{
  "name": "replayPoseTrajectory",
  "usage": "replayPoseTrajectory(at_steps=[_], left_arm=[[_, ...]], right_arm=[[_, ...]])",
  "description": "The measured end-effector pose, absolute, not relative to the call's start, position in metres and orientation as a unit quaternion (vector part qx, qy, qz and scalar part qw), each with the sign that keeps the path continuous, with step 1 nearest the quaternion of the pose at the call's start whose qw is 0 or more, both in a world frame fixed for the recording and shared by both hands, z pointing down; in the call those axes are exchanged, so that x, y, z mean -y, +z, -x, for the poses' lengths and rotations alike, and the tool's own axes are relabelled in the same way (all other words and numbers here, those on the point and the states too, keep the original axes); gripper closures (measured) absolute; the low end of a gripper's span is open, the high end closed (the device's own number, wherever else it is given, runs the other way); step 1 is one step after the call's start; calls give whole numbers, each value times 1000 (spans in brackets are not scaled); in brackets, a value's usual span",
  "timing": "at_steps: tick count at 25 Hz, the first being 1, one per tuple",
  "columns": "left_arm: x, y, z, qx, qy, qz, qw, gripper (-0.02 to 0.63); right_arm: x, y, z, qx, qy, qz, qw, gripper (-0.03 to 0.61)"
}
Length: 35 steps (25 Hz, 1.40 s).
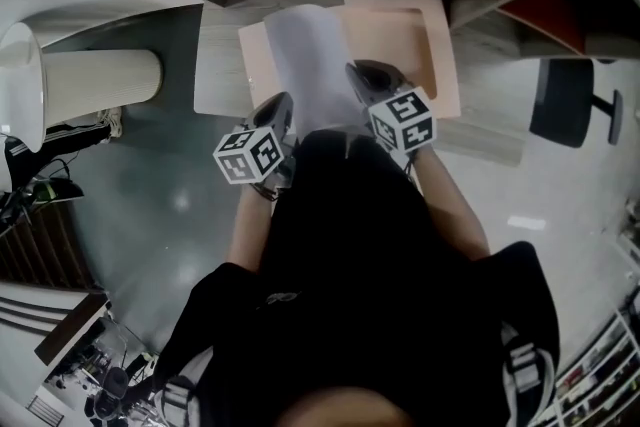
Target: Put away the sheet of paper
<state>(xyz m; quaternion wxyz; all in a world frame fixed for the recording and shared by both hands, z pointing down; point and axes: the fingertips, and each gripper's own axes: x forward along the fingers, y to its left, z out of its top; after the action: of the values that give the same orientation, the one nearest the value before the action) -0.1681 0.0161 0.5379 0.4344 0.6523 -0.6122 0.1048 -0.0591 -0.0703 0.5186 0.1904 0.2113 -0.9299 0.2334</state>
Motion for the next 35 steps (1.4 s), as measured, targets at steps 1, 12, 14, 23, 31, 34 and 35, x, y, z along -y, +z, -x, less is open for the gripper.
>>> replayPoseTrajectory(at_steps=[1, 12, 14, 23, 31, 34, 35], left_arm=[[-11, 537, 172, 611, 102, -654, 434, 569], [-16, 568, 208, 612, 103, -637, 459, 569], [-20, 584, 210, 605, 98, -628, 479, 569], [-16, 629, 208, 581, 101, -614, 525, 569], [-14, 652, 207, 573, 151, -614, 520, 569], [-11, 659, 209, 576, 141, -603, 533, 569], [-11, 660, 209, 577, 139, -600, 536, 569]], right_arm=[[76, 522, 64, 929, 237, -209, 192, 560], [103, 586, 116, 917, 269, -152, 251, 560], [100, 604, 118, 909, 278, -150, 272, 560], [100, 662, 104, 878, 311, -164, 325, 560], [100, 685, 89, 853, 332, -187, 356, 560], [102, 688, 88, 848, 346, -192, 352, 558], [102, 689, 88, 847, 347, -193, 352, 558]])
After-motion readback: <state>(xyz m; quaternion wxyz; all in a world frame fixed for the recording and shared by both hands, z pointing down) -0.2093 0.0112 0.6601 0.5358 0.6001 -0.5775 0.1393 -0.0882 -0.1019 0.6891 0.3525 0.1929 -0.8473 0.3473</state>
